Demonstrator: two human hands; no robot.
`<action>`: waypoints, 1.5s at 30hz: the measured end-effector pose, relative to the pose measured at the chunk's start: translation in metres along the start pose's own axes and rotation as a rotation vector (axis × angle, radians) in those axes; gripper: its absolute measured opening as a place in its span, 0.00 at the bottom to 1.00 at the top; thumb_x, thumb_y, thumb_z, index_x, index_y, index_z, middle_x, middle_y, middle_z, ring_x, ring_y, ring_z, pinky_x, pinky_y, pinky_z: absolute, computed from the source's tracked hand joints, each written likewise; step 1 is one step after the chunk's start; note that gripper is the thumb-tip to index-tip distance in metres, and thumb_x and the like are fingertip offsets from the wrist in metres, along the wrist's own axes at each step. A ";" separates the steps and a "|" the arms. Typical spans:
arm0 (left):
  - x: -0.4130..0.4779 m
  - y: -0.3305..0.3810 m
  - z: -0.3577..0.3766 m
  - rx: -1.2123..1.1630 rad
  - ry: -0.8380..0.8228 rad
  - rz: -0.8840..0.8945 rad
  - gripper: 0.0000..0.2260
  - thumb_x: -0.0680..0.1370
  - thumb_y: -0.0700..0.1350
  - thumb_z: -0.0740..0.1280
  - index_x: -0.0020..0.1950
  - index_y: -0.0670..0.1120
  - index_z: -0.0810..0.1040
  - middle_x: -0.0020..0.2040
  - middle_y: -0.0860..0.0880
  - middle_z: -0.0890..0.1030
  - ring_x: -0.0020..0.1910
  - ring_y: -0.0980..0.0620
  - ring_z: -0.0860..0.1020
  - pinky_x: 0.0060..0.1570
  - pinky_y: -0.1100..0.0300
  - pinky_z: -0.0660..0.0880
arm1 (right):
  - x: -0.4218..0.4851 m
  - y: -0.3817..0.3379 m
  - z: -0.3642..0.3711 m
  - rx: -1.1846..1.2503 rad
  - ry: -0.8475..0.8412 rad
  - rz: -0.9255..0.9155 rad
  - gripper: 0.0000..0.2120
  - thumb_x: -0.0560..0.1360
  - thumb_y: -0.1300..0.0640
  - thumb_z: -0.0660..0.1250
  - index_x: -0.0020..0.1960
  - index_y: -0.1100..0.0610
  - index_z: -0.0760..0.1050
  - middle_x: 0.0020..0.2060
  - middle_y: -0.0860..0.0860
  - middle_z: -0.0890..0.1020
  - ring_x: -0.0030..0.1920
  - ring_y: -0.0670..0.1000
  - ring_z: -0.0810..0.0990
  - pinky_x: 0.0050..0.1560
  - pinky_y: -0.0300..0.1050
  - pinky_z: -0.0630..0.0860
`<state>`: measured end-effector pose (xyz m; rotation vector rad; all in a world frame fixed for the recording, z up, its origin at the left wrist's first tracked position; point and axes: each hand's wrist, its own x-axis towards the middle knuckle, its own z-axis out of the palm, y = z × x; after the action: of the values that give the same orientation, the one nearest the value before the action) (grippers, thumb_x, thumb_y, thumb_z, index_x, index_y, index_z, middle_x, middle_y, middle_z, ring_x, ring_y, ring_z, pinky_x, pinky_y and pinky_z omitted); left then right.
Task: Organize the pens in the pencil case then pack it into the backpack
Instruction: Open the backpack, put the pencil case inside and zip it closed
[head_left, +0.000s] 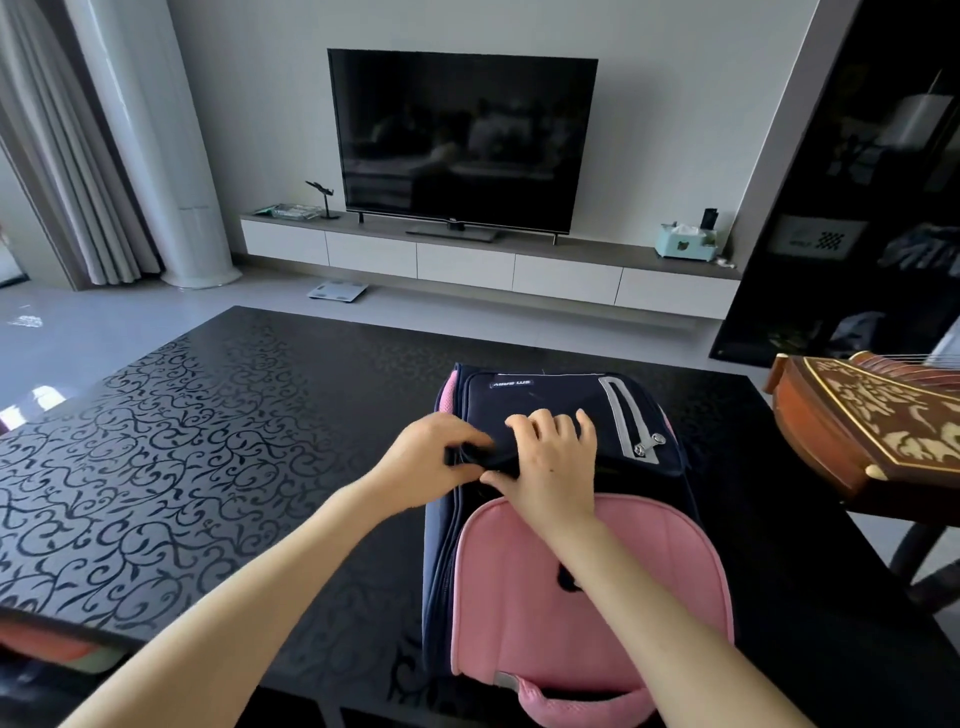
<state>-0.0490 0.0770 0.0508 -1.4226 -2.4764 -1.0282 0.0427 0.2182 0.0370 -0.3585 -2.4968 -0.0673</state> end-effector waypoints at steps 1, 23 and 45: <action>0.002 -0.005 -0.005 -0.073 0.002 -0.083 0.18 0.69 0.37 0.69 0.58 0.47 0.79 0.54 0.52 0.80 0.55 0.54 0.75 0.59 0.59 0.71 | -0.003 0.006 -0.002 0.038 -0.003 -0.067 0.26 0.57 0.42 0.76 0.50 0.53 0.78 0.41 0.49 0.79 0.42 0.55 0.79 0.63 0.63 0.67; 0.042 -0.026 0.012 0.310 -0.237 -0.363 0.03 0.72 0.36 0.60 0.41 0.40 0.72 0.41 0.45 0.68 0.43 0.42 0.72 0.39 0.55 0.67 | -0.059 0.036 0.001 0.109 -0.188 -0.118 0.24 0.72 0.37 0.57 0.66 0.43 0.70 0.67 0.50 0.73 0.70 0.55 0.68 0.68 0.64 0.50; 0.042 -0.053 0.010 0.244 -0.170 -0.214 0.13 0.71 0.46 0.71 0.55 0.49 0.80 0.48 0.48 0.69 0.55 0.45 0.68 0.61 0.55 0.62 | -0.060 0.039 0.000 0.038 -0.216 -0.165 0.24 0.73 0.39 0.54 0.66 0.44 0.70 0.67 0.52 0.74 0.68 0.57 0.71 0.65 0.67 0.60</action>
<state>-0.1126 0.0958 0.0331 -1.2395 -2.8089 -0.6258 0.0996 0.2414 0.0005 -0.1492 -2.7332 -0.0499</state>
